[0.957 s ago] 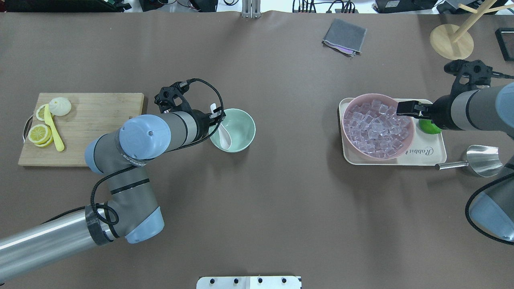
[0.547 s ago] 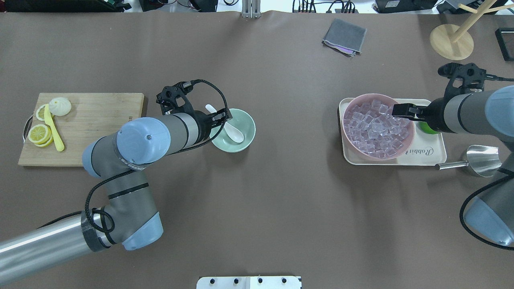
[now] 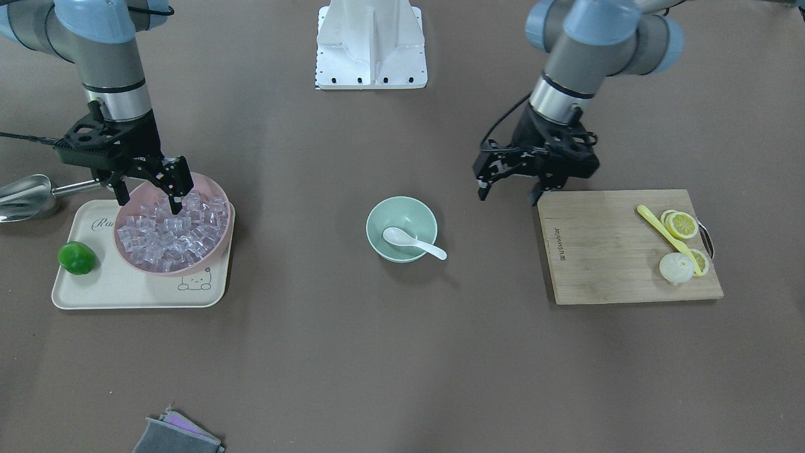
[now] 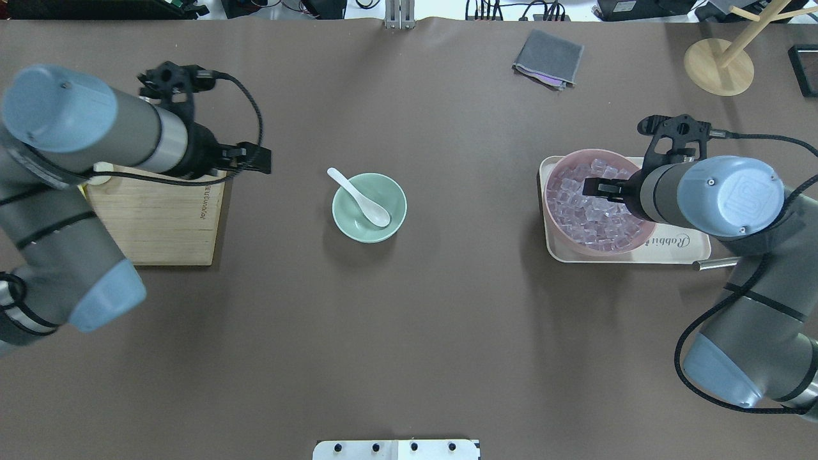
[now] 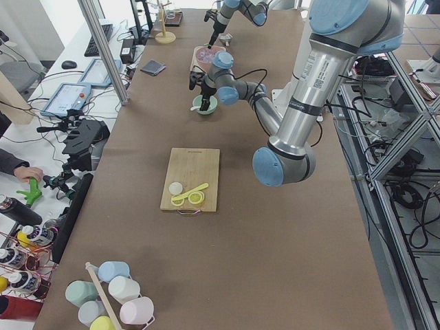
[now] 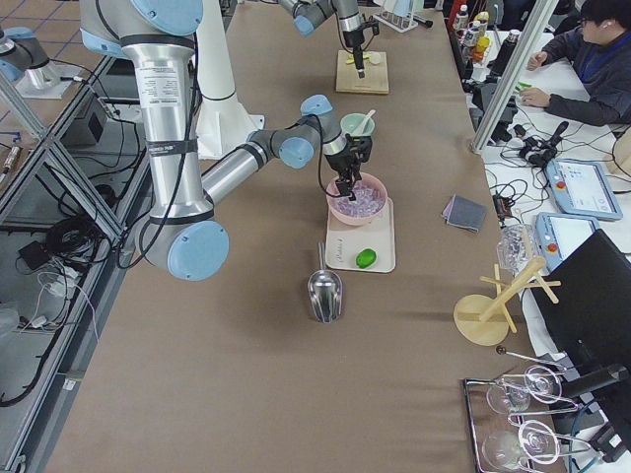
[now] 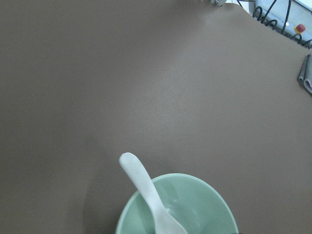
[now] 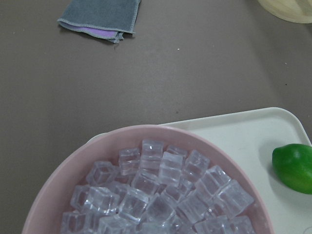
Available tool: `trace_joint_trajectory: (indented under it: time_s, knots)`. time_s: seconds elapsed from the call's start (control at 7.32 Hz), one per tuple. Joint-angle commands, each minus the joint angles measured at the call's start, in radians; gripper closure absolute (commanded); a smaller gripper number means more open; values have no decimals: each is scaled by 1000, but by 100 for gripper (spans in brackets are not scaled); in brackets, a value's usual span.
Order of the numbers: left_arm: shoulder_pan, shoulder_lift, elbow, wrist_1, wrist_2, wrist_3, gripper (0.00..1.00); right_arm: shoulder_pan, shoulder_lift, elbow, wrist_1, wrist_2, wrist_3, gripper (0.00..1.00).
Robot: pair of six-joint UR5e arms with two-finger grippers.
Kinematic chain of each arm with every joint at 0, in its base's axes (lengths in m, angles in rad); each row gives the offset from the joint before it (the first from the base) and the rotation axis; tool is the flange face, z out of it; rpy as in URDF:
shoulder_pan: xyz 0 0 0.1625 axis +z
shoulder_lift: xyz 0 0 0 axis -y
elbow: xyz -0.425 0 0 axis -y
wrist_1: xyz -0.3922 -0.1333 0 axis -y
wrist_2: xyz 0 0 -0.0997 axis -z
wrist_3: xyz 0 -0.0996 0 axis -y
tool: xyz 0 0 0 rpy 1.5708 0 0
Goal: Put spoon and ice into bowl
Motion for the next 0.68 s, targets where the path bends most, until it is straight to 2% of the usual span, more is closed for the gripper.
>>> trace_joint_trajectory:
  time_s: [0.0,0.41,0.55]
  knots:
    - [-111,88,-10,4,-99,171,1,-24,7,-23,2,-20,-13,44]
    - [-111,90,-10,4,-97,170,1,-28,9,-33,2,-20,-47,53]
    - [-111,91,-10,4,-97,170,1,-31,22,-38,2,-21,-47,53]
